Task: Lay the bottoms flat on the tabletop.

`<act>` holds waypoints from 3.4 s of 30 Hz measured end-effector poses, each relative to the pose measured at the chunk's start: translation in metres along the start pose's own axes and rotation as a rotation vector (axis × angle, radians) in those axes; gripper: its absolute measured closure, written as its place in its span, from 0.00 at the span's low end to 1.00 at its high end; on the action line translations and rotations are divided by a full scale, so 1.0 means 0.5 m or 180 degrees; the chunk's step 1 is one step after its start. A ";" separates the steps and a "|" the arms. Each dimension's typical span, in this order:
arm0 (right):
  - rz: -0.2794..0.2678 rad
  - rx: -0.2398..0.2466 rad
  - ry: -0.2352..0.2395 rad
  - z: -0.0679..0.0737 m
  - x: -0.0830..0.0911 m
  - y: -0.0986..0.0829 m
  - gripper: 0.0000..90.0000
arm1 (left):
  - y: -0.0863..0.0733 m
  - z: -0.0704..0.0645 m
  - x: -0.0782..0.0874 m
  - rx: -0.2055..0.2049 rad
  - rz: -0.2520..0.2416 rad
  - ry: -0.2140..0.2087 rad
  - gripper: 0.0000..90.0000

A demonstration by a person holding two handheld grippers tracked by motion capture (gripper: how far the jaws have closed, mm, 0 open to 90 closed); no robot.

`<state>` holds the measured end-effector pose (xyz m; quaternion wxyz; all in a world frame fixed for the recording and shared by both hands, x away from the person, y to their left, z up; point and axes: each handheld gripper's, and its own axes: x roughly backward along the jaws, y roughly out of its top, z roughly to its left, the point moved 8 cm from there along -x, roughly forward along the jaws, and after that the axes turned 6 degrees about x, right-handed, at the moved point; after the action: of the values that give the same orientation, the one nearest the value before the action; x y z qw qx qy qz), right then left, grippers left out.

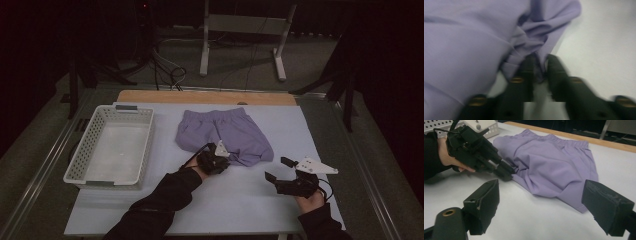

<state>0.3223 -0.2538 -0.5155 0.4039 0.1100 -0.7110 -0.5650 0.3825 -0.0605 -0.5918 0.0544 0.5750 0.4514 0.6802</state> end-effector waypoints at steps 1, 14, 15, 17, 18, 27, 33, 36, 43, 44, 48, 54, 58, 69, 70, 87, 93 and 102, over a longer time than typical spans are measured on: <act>-0.0012 0.0002 0.0000 -0.001 0.001 0.001 0.16 | 0.004 -0.013 0.001 -0.0008 -0.0014 -0.0091 0.99; -0.0053 0.0017 -0.0228 -0.033 0.022 0.001 0.16 | 0.063 -0.181 0.064 -0.0352 -0.0357 -0.0869 0.99; -0.0053 0.0017 -0.0228 -0.033 0.022 0.001 0.16 | 0.063 -0.181 0.064 -0.0352 -0.0357 -0.0869 0.99; -0.0091 -0.0008 -0.0260 -0.040 0.028 0.005 0.16 | 0.084 -0.210 0.070 -0.0422 -0.0440 -0.0954 0.99; -0.0091 -0.0008 -0.0260 -0.040 0.028 0.005 0.16 | 0.084 -0.210 0.070 -0.0422 -0.0440 -0.0954 0.99; -0.0207 -0.0071 -0.0348 -0.060 0.053 0.015 0.17 | 0.129 -0.281 0.079 -0.0475 -0.0604 -0.1166 0.99; -0.0221 -0.0118 -0.0365 -0.066 0.055 0.013 0.17 | 0.108 -0.322 0.062 -0.0618 -0.0474 -0.1289 0.96; -0.0194 -0.0111 -0.0350 -0.064 0.052 0.010 0.17 | 0.090 -0.327 0.050 -0.0583 -0.0429 -0.1309 0.70; -0.0195 -0.0094 -0.0318 -0.059 0.048 0.009 0.17 | 0.066 -0.277 0.064 -0.0446 -0.0572 -0.1094 0.29; -0.0163 -0.0086 -0.0304 -0.055 0.044 0.007 0.16 | 0.059 -0.254 0.073 -0.0334 -0.0589 -0.1081 0.23; -0.0165 -0.0060 -0.0279 -0.050 0.041 0.007 0.16 | 0.047 -0.217 0.094 -0.0247 -0.0660 -0.1001 0.10; -0.0151 -0.0007 -0.0216 -0.036 0.030 0.007 0.16 | 0.026 -0.155 0.149 -0.0078 -0.0897 -0.0842 0.03; -0.0115 0.0065 -0.0170 -0.024 0.020 0.006 0.16 | -0.003 -0.121 0.185 -0.0011 -0.1036 -0.0687 0.03; -0.0069 0.0233 -0.0026 0.009 -0.004 0.010 0.15 | -0.110 -0.052 0.207 0.0229 -0.1045 -0.0321 0.04; -0.0069 0.0233 -0.0026 0.009 -0.004 0.010 0.15 | -0.110 -0.052 0.207 0.0229 -0.1045 -0.0321 0.05; -0.0026 0.0223 0.0026 0.009 -0.006 -0.004 0.16 | -0.092 0.034 0.080 0.0246 -0.0277 0.0008 0.33; -0.0023 0.0195 0.0010 0.005 -0.004 -0.005 0.16 | -0.067 0.031 0.050 0.0103 -0.0221 0.0050 0.49; -0.0002 0.0187 0.0012 0.004 -0.004 -0.010 0.16 | -0.056 0.058 0.049 0.0241 -0.0316 0.0290 0.99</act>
<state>0.3207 -0.2528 -0.5211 0.4017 0.1232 -0.7265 -0.5438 0.3861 -0.0135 -0.5947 0.0457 0.5220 0.5068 0.6845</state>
